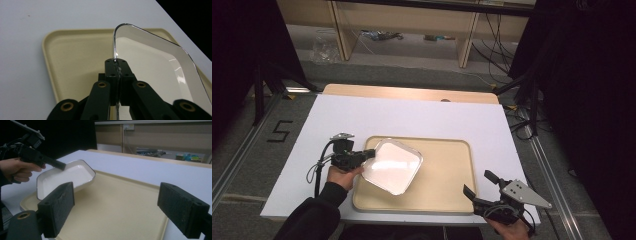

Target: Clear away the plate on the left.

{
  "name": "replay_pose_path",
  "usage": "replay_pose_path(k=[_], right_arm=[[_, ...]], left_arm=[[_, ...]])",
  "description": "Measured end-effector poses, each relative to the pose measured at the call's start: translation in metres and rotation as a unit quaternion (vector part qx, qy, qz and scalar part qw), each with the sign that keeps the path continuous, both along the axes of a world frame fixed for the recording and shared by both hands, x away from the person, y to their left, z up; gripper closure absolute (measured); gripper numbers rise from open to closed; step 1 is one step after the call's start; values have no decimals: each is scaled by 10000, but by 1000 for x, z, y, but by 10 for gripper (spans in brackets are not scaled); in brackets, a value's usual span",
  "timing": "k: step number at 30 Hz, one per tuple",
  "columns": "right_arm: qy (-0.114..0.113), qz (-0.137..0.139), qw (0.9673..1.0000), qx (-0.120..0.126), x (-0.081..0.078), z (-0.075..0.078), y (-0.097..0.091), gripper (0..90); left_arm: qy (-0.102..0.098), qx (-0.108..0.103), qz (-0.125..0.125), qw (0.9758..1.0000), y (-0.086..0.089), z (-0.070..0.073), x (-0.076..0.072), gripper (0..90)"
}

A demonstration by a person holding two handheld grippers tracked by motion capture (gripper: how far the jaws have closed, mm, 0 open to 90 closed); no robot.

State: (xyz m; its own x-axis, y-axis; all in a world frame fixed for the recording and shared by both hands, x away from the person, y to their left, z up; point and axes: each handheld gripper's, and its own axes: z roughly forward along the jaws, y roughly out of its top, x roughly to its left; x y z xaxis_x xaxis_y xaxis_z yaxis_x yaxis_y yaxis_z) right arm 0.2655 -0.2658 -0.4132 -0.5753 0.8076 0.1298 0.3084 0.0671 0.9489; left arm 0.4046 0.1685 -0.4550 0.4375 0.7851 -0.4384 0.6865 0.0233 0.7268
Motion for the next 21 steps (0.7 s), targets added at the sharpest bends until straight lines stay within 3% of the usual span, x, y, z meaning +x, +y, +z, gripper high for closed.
replay_pose_path(k=[1, 3, 5, 7, 9, 11, 14, 15, 17, 21], right_arm=[[-99, -42, 9999, -49, 0, 0, -1, 151], [-15, -15, 10000, -1, 0, 0, 0, 151], [-197, 33, 9998, -27, 2, -1, 0, 151], [-111, 14, 9999, 85, 1, -1, 1, 151], [-76, -21, 10000, -22, 0, 0, 0, 151], [-191, -41, 9998, -26, 1, 0, -1, 151], [-91, -17, 10000, -15, 0, 0, 0, 151], [-154, -2, 9999, -21, 1, -1, 0, 151], [-25, 30, 10000, 7, 0, 1, 0, 151], [-151, -18, 9999, -38, 0, 0, -1, 151]], left_arm=[[6, 60, -84, 9999, -7, -1, 0, 882], [15, 105, -141, 9998, -12, -3, -1, 882], [61, 130, -208, 9997, -19, -5, 0, 882], [93, 140, -225, 9996, -23, -6, 0, 882], [89, 231, -307, 9992, -31, -10, 0, 882], [106, 262, -364, 9989, -34, -11, 1, 882], [126, 303, -420, 9986, -44, -14, 1, 881], [146, 321, -440, 9984, -46, -15, 1, 881], [157, 455, -520, 9975, -48, -17, 2, 882], [160, 448, -467, 9978, -57, -22, 2, 882]])
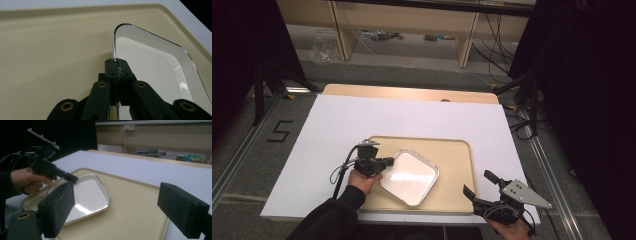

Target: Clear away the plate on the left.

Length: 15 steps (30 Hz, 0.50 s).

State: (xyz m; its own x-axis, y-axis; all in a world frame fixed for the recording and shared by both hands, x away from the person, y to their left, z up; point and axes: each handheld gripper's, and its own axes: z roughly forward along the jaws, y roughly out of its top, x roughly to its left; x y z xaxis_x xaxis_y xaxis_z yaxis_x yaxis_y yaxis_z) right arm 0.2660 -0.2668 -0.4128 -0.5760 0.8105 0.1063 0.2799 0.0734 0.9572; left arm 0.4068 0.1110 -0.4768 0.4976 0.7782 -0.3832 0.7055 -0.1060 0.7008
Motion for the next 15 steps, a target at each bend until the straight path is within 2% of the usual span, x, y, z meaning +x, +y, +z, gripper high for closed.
replay_pose_path(k=[1, 2, 3, 4, 9, 10, 11, 13, 14, 15], right_arm=[[-7, 8, 10000, -29, 0, 0, 0, 151], [139, 18, 9999, 45, -1, 0, 1, 151], [139, 18, 9999, 45, -1, 0, 1, 151], [25, 4, 10000, -61, 0, 0, -1, 151], [126, 48, 9999, 31, -1, 0, 1, 151], [14, 48, 10000, 24, 0, 0, 0, 151], [14, 48, 10000, 24, 0, 0, 0, 151], [41, 10, 10000, -60, 0, 0, -1, 151], [141, 29, 9999, 36, -1, 0, 1, 151], [43, 25, 10000, -29, -1, 1, -1, 151]], left_arm=[[7, 25, -22, 10000, -2, -1, 0, 882], [9, 108, -69, 9999, -3, -1, 0, 881], [9, 108, -69, 9999, -3, -1, 0, 881], [11, 163, -120, 9998, -5, -3, 0, 881], [108, 163, -240, 9995, -11, -7, 0, 881], [108, 163, -240, 9995, -11, -7, 0, 881], [138, 197, -288, 9993, -11, -8, 0, 881], [195, 221, -294, 9991, -12, -10, 0, 878], [186, 211, -269, 9992, -12, -11, 0, 877], [188, 242, -277, 9991, -12, -12, -1, 876]])
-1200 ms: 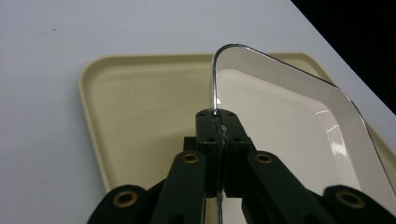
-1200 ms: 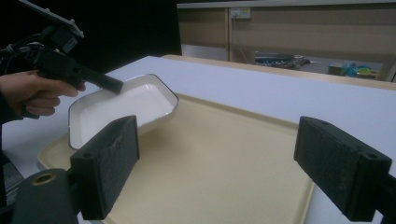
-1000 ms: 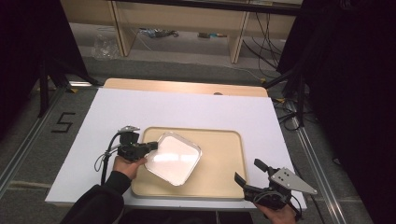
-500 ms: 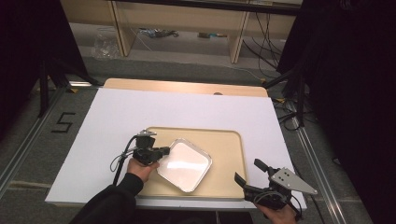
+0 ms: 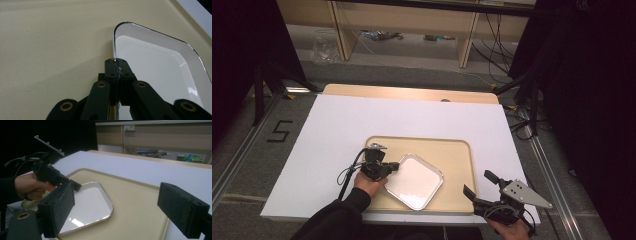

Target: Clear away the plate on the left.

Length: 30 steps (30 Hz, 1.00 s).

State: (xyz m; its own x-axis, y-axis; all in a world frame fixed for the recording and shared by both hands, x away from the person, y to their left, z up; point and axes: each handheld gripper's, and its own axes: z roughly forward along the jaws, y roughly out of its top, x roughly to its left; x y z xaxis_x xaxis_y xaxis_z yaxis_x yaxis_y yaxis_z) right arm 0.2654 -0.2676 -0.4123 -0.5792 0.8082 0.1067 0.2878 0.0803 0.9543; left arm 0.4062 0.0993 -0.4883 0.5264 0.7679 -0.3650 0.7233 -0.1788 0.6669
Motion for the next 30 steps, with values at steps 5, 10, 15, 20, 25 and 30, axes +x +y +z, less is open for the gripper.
replay_pose_path(k=[5, 10, 15, 20, 25, 30], right_arm=[[-30, 50, 10000, 67, 1, 0, 0, 151], [-64, 22, 9999, 119, 1, -1, 0, 151], [-46, 39, 9999, 100, 1, -1, 0, 151], [-95, 0, 10000, 9, 1, 0, -1, 151], [-42, 24, 10000, -28, 0, 0, -1, 151], [-51, 46, 10000, 70, 1, 0, 0, 151]], left_arm=[[-8, 100, -153, 9998, 1, -3, -1, 854], [150, 67, -346, 9993, 2, -2, -5, 831], [55, 394, -553, 9977, 7, 1, -10, 820], [45, 464, -629, 9969, 14, 2, -13, 803], [284, 376, -604, 9971, 19, 3, -22, 762], [392, 449, -754, 9954, 21, 6, -34, 759]])
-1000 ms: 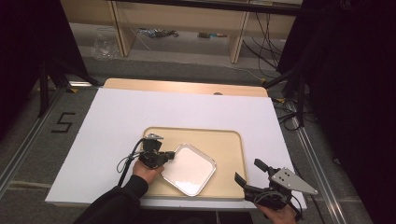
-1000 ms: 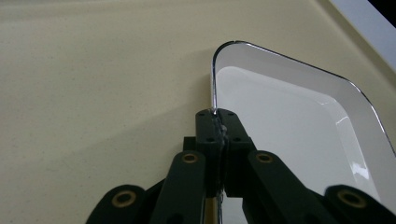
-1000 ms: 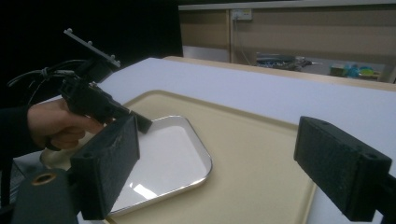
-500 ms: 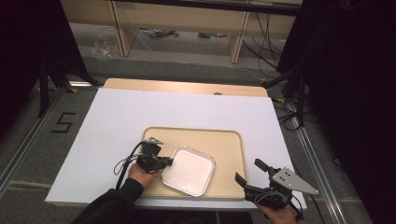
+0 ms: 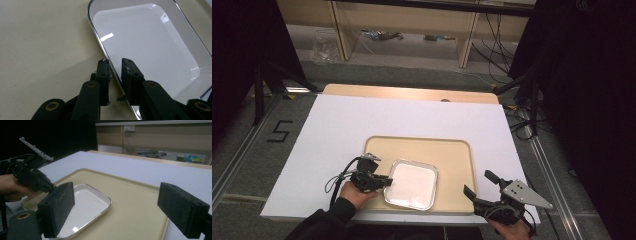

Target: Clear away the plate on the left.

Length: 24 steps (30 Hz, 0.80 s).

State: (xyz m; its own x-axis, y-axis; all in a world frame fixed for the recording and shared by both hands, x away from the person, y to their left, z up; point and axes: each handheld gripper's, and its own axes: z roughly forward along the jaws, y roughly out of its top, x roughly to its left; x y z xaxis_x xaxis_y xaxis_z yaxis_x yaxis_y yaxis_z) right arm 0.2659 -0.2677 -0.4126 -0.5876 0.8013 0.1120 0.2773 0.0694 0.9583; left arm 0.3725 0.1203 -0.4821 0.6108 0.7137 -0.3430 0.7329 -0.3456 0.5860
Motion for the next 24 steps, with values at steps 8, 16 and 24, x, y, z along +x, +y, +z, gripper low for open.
replay_pose_path(k=[8, 16, 24], right_arm=[[-66, -45, 10000, 18, 1, -1, 2, 151], [-54, -33, 10000, 38, 1, -2, 2, 151], [-29, -80, 10000, 29, 0, -1, 2, 151]], left_arm=[[123, -44, -139, 9998, -6, 2, -12, 741], [244, -126, -191, 9994, -13, 3, -23, 712], [499, -269, -60, 9984, -19, 5, -32, 695]])
